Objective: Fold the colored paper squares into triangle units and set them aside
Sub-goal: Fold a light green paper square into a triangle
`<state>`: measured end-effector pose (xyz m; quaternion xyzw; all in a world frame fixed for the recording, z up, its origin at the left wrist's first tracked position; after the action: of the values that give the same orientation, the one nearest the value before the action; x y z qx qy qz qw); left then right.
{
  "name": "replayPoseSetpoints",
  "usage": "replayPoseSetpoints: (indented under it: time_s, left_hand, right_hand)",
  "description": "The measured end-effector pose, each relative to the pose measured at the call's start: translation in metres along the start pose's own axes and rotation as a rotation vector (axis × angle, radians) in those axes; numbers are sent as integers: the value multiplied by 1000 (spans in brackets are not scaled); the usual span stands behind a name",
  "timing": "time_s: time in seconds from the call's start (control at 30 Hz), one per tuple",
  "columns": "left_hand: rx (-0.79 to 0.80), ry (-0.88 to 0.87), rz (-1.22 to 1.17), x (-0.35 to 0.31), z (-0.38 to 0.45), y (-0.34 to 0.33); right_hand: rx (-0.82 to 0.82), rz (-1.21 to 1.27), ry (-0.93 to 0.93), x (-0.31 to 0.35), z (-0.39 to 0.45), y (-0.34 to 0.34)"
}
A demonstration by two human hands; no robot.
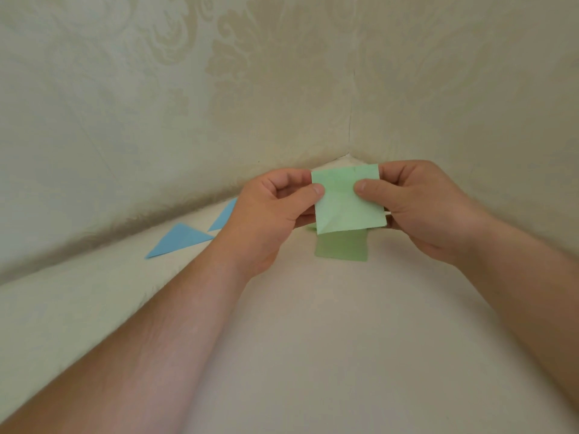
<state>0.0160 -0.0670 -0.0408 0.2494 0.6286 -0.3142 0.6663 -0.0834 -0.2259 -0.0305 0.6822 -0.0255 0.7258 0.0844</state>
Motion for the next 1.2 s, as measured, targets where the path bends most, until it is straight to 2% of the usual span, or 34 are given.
replayPoseSetpoints:
  time_s: [0.17,0.27,0.4,0.67,0.93,1.2]
  left_hand:
    - [-70,14,-46,-2,0,9]
    - [-105,25,-81,-4,0,12]
    - [-93,39,-94,-3,1,11]
    - [-21,46,-171,-5,-3,4]
    - [81,-22,-105,-10,-5,-5]
    - [81,-85,-76,-14,-8,-6]
  right_hand:
    - [-20,-32,63,1,1,4]
    - [-47,-227,215,7,-1,3]
    - [-11,-481,315,4,-1,-3]
    - [-49,-415,365,6,0,0]
    - [-103,-261,353,10,-1,2]
    - [-133,-182,340,10,-2,2]
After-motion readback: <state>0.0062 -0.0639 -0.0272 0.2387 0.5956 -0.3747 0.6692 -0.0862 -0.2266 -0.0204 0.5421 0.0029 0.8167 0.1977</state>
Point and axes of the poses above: each hand's wrist, its own z-axis towards the middle knuckle, its own y-axis out of the back of the hand, x = y × z, the point moved 5 cm from there along z, towards the middle knuckle, and after that the axes turned 12 degrees about x, right-handed, at the moved point
